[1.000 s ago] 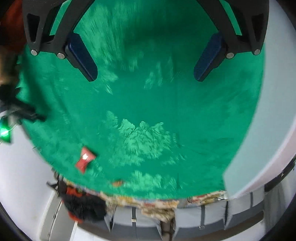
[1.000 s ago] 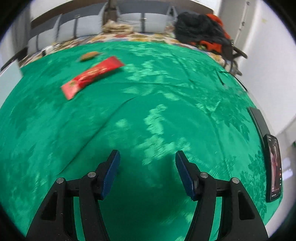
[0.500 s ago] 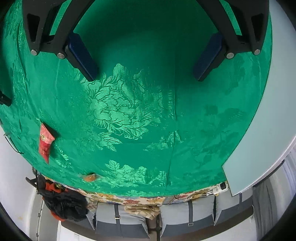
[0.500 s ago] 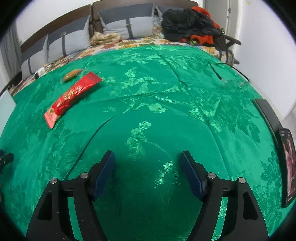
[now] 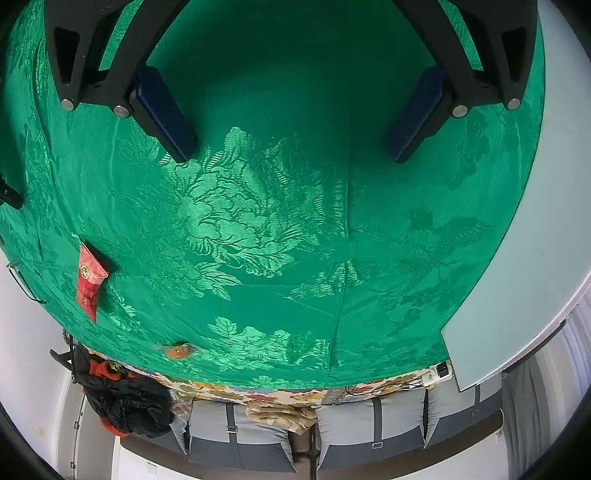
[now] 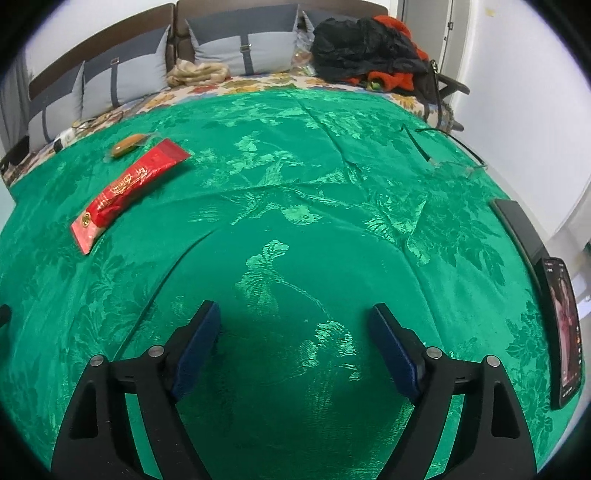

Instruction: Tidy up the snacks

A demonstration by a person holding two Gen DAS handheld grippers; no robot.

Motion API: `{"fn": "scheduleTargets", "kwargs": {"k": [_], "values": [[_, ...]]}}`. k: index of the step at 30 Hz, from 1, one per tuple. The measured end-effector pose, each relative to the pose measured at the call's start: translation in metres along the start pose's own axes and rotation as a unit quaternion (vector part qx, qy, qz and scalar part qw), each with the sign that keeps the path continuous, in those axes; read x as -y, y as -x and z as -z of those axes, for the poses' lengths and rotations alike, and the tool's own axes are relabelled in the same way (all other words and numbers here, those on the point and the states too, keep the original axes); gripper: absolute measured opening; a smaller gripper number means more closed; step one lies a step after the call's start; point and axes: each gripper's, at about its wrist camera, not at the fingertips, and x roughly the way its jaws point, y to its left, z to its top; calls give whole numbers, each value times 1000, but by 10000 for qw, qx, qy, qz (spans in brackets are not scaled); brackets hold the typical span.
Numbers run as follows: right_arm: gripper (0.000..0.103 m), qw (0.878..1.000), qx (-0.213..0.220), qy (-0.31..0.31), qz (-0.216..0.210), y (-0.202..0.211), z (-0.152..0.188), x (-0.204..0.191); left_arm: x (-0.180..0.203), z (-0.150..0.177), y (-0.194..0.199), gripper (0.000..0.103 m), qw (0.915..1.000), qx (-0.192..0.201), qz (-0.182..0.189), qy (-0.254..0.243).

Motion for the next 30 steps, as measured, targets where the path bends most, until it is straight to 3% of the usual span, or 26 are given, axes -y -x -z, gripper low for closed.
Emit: {"fn": "scheduleTargets", "kwargs": {"k": [30], "values": [[86,10000,-20,-50,-57,0,0,2,-1,0,0,103,10000,3,-5,19]]}}
